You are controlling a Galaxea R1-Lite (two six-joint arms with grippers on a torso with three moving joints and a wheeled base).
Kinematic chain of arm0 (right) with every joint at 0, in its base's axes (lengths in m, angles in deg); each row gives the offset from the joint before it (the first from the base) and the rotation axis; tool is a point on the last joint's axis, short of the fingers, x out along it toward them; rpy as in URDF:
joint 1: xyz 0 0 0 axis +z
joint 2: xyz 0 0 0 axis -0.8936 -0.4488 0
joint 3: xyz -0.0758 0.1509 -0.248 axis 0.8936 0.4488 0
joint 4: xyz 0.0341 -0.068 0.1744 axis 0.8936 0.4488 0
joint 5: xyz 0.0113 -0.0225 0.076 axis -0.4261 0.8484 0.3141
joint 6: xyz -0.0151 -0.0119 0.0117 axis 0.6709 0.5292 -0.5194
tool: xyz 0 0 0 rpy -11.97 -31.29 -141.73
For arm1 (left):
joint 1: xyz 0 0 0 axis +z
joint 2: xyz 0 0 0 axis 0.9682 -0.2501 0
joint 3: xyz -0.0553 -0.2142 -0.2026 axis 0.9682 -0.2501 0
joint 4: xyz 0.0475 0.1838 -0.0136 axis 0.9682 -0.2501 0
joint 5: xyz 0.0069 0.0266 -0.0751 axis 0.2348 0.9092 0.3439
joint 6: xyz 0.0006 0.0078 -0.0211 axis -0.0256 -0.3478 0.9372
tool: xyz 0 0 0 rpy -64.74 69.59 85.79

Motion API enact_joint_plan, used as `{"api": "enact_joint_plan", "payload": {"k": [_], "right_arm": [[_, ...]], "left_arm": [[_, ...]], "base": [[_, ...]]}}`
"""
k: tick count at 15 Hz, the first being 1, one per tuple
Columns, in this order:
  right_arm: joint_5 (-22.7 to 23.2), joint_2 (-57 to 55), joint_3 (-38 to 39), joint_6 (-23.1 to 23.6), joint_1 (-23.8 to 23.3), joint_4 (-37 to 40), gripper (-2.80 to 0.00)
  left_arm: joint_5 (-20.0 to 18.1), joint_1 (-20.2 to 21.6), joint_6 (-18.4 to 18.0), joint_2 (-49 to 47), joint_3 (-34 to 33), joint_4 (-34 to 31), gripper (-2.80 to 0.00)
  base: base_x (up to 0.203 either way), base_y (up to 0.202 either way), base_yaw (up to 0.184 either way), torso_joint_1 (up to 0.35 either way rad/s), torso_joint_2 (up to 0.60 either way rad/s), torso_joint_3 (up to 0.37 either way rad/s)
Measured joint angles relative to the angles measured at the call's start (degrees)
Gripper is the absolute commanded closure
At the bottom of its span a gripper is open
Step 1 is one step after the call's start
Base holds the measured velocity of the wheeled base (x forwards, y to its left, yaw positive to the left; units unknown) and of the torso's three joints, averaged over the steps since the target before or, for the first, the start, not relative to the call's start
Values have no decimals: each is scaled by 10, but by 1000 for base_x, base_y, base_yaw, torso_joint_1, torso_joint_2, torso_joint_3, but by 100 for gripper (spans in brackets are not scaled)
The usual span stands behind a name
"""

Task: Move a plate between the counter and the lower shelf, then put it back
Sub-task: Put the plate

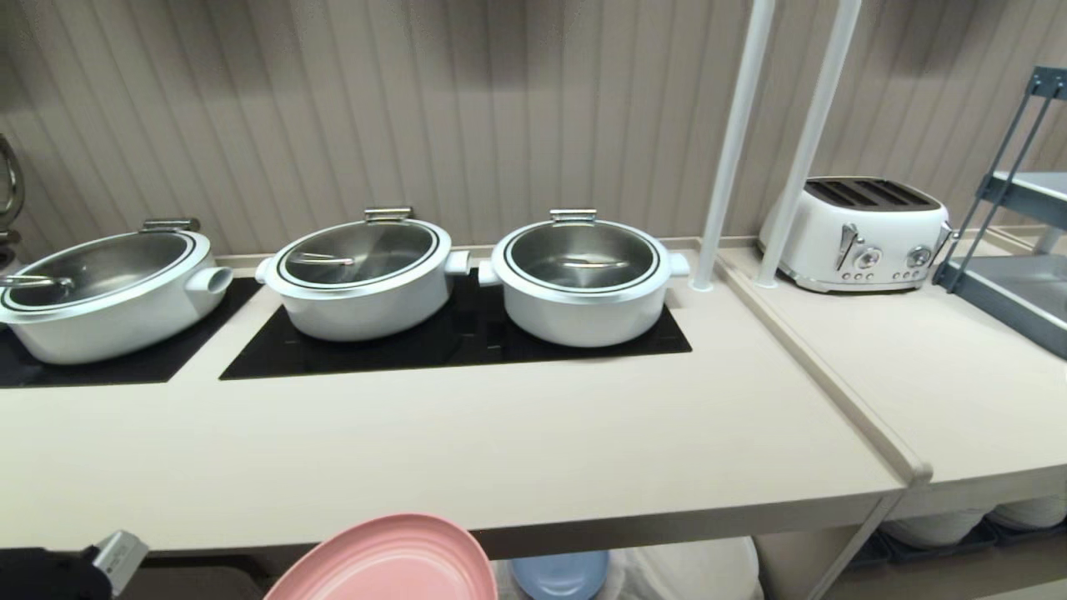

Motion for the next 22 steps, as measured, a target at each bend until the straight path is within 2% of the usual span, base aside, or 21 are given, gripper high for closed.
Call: {"api": "enact_joint_plan", "payload": {"k": [10,22], "right_arm": [[0,0,0,0,0,0,0],[0,0,0,0,0,0,0]], "left_arm": [[0,1,0,2,-1,0,0],[0,1,-6,1,3,1,0]], "base": [[0,181,0,2,1,3],[0,0,0,0,0,0]]}}
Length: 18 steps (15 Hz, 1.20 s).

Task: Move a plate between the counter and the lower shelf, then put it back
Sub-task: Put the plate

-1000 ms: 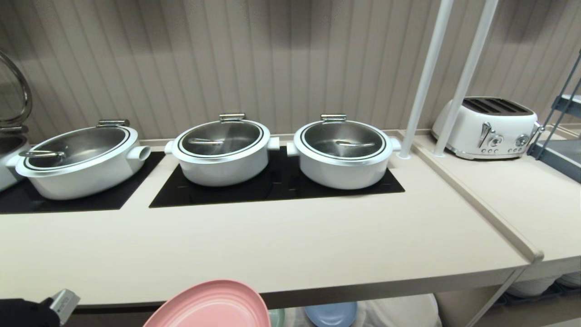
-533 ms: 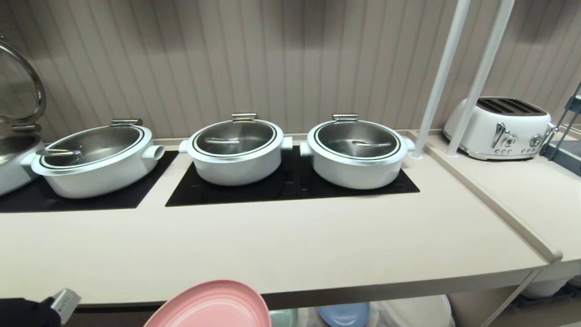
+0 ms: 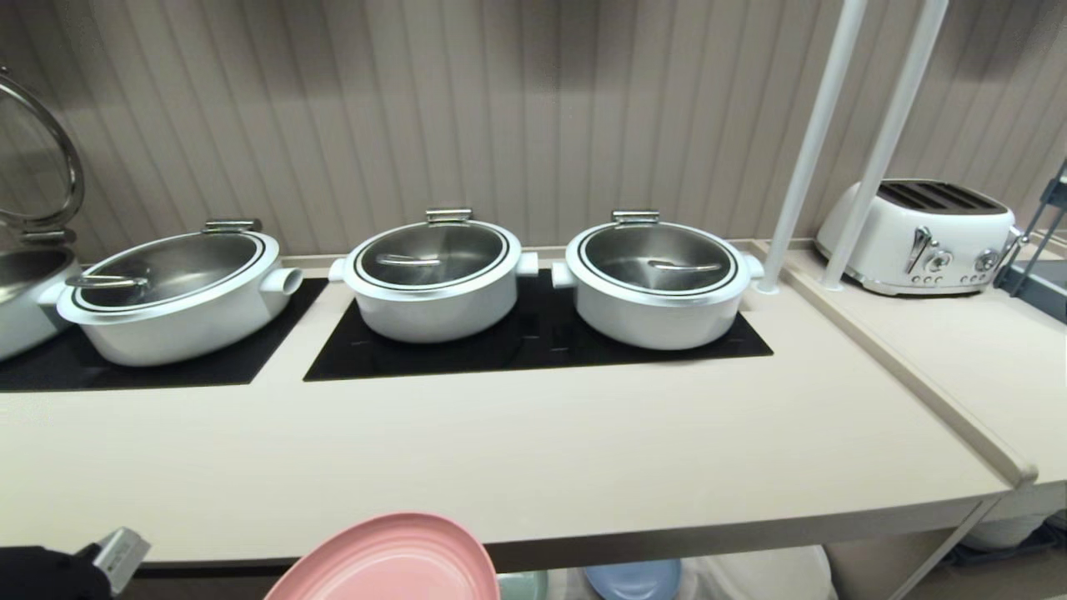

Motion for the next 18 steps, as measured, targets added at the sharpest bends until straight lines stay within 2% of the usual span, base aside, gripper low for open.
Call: {"api": "enact_joint_plan", "payload": {"k": [18], "right_arm": [[0,0,0,0,0,0,0]], "left_arm": [[-1,-5,-13,-19,8,21,0]], "base": [[0,0,0,0,0,0]]}}
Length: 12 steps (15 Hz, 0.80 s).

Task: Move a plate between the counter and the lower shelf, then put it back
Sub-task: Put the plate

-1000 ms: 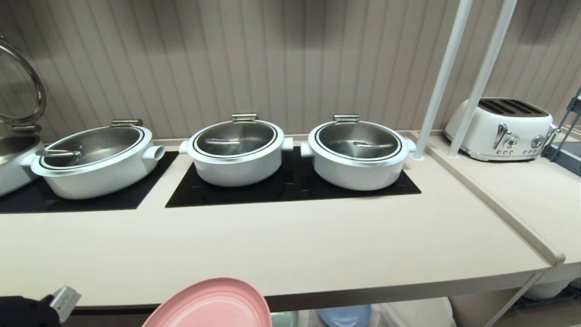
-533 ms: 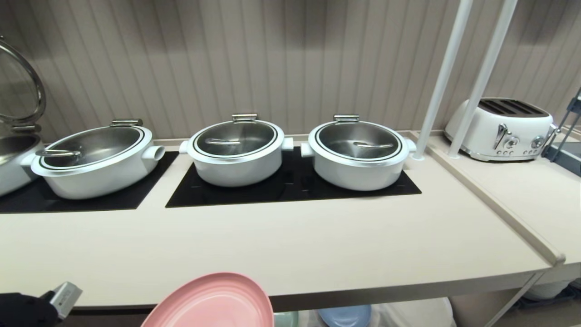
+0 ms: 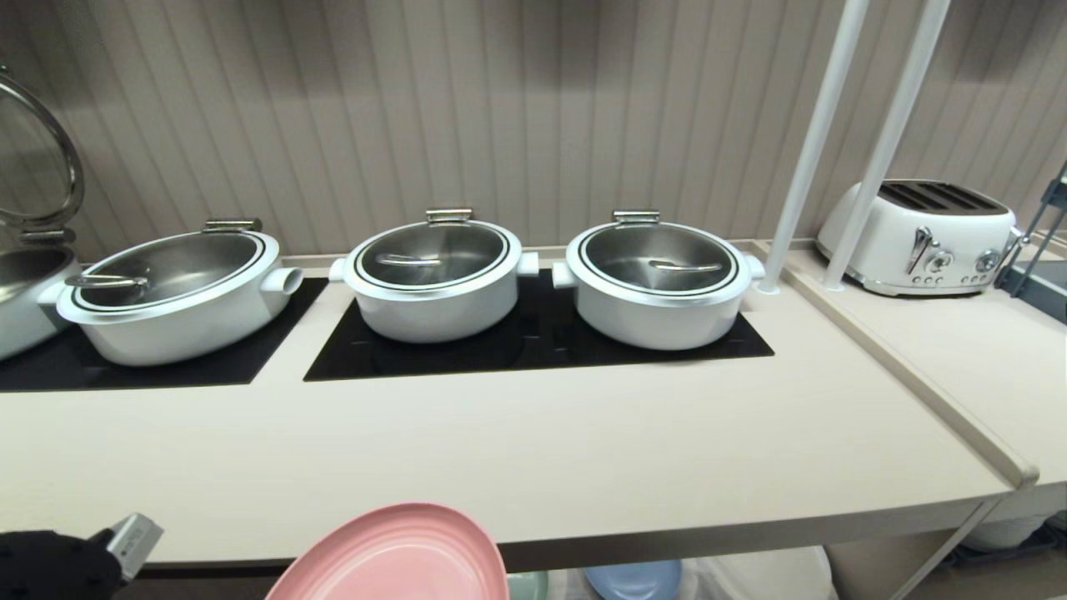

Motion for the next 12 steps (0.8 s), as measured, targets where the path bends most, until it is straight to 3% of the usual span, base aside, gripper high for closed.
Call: {"api": "enact_joint_plan", "payload": {"k": [12], "right_arm": [[0,0,0,0,0,0,0]], "left_arm": [[8,29,1,-40,46,0,0]], "base": [[0,0,0,0,0,0]]}}
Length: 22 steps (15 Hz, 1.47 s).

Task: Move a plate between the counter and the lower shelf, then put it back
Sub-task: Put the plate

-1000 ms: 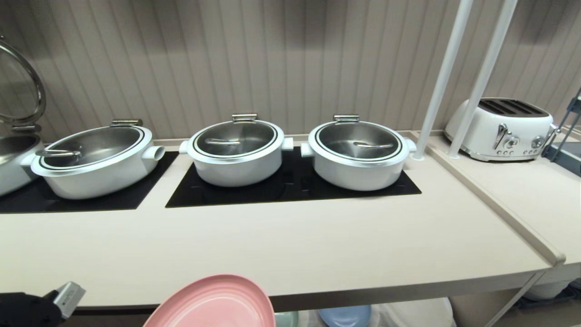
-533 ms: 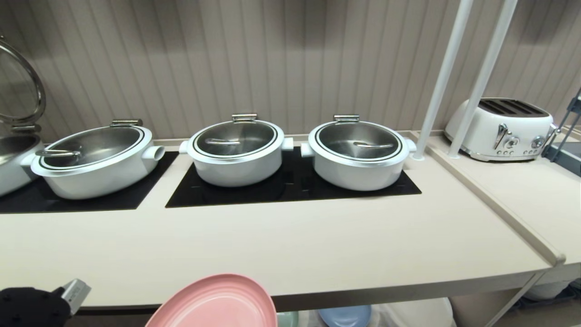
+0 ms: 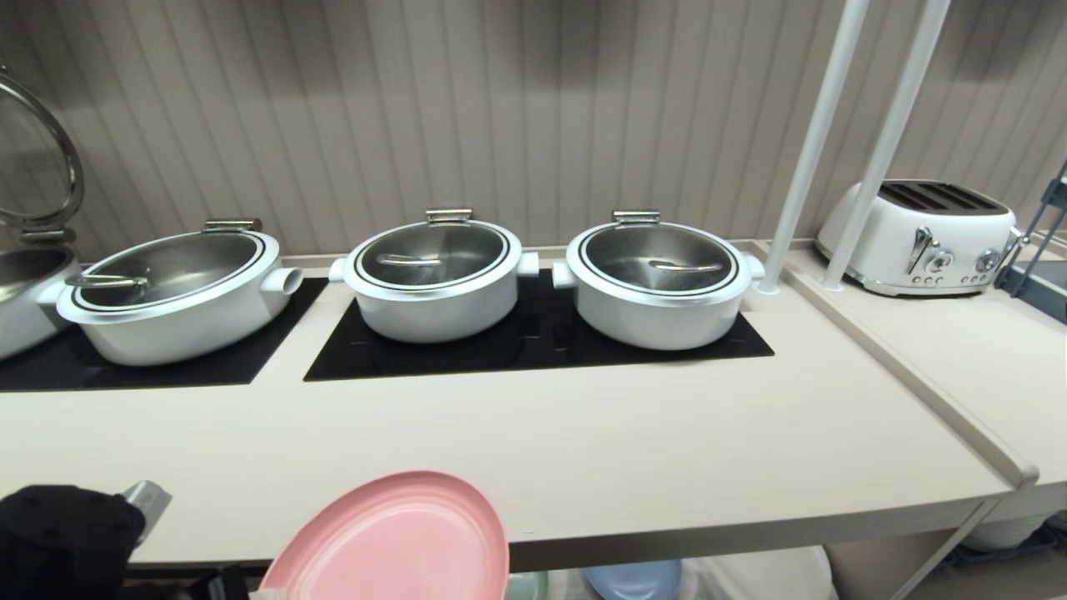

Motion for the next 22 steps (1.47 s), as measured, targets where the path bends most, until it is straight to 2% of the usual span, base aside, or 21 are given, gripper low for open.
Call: {"api": "enact_joint_plan", "payload": {"k": [9,17,20,22], "right_arm": [[0,0,0,0,0,0,0],[0,0,0,0,0,0,0],[0,0,0,0,0,0,0],[0,0,0,0,0,0,0]], "left_arm": [[4,54,-3,-80,74,0,0],[50,112,2,-160,139,0,0],[56,137,5,-190,160,2,0],[58,141,6,-210,162,30,0]], "base": [[0,0,0,0,0,0],[0,0,0,0,0,0],[0,0,0,0,0,0],[0,0,0,0,0,0]]}}
